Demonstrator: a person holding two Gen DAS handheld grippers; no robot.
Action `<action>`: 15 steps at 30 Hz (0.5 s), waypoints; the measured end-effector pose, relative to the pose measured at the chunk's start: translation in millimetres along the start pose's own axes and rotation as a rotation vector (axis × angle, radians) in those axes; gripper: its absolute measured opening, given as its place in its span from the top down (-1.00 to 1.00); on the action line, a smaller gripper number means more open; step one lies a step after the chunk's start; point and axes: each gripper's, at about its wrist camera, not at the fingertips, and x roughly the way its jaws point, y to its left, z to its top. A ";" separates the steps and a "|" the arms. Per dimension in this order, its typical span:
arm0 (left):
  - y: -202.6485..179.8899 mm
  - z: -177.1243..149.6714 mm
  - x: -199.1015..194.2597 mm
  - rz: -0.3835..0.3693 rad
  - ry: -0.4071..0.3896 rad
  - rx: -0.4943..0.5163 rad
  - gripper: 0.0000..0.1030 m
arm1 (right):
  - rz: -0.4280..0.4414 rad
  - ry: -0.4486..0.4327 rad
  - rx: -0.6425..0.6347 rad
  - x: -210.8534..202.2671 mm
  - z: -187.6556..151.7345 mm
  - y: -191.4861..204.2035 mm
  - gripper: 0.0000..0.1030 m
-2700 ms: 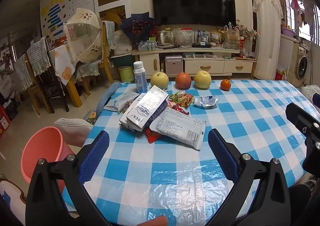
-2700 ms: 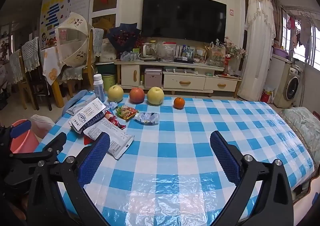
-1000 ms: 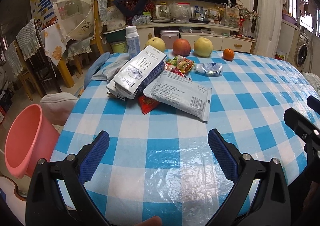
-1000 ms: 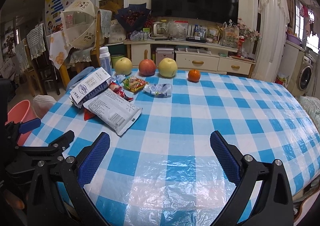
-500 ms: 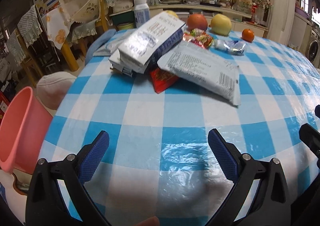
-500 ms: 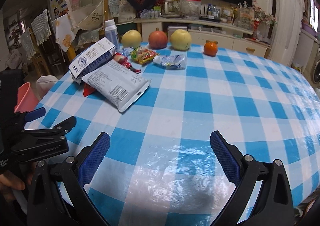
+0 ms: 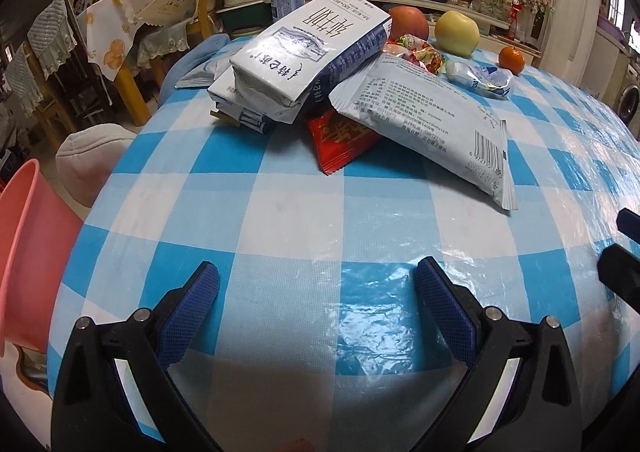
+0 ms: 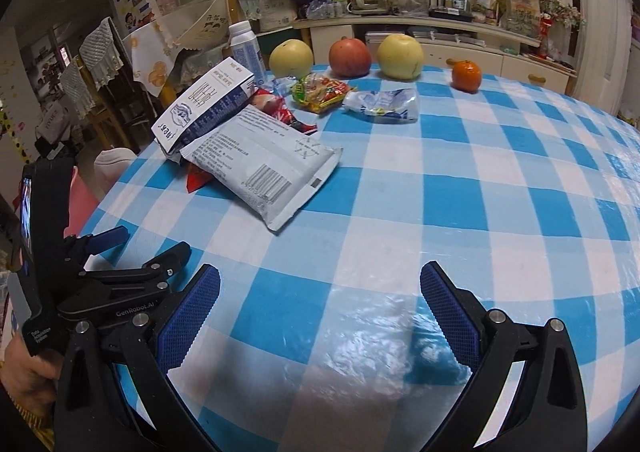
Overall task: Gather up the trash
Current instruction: 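Move both tools toward the pile of packets on the table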
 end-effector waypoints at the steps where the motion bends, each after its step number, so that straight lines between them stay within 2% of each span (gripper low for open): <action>1: 0.9 0.0 0.5 -0.006 0.002 -0.006 -0.94 | 0.006 0.000 0.000 2.0 1.8 0.5 -0.93; 6: 0.1 1.5 1.1 -0.006 0.012 -0.019 -0.94 | 0.027 -0.008 -0.012 10.6 12.6 4.7 -0.93; 11: -5.8 5.5 -0.8 -0.014 0.014 0.076 -0.93 | 0.027 -0.016 -0.023 16.1 23.2 5.5 -0.93; 12: -8.2 8.0 -4.7 -0.003 -0.002 0.103 -0.93 | 0.024 -0.018 -0.026 16.7 25.1 6.2 -0.93; 15: -12.9 14.1 -30.5 0.016 -0.131 0.155 -0.93 | 0.022 -0.029 -0.042 16.0 30.7 7.7 -0.93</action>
